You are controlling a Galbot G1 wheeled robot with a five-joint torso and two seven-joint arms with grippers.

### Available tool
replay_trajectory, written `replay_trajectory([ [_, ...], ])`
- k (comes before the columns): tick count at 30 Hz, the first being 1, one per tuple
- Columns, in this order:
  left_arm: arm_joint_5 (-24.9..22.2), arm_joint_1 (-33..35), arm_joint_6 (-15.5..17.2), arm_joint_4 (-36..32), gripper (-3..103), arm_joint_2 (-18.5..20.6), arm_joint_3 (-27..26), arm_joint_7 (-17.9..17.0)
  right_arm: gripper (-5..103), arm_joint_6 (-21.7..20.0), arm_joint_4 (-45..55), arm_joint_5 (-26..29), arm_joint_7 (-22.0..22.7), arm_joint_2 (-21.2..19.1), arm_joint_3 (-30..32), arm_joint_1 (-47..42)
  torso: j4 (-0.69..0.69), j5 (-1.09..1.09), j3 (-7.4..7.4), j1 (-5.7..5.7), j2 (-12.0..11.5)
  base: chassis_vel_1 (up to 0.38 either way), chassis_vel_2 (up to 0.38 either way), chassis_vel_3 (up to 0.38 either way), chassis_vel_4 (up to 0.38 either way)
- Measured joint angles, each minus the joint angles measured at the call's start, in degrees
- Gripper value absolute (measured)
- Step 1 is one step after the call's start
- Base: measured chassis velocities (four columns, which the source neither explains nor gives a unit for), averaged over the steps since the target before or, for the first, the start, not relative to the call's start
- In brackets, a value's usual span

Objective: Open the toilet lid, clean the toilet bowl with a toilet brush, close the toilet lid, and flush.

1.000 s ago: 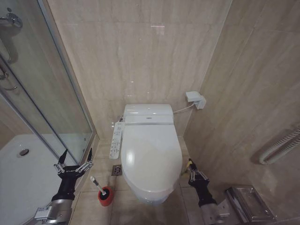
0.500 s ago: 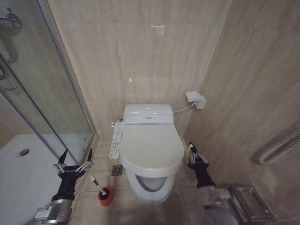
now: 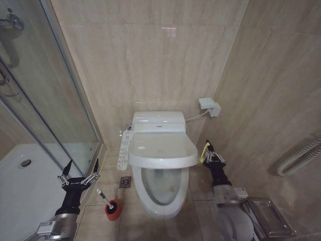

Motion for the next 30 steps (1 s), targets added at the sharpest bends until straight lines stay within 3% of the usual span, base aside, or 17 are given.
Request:
replay_trajectory([
  [30,0.00,0.00,0.00,0.00,100,0.00,0.00,0.00,1,-0.46,-8.26,-0.69,0.68,3.45,-2.20,12.99,-0.01,0.00,-0.01,-0.01,0.01,0.000,0.000,0.000,0.000],
])
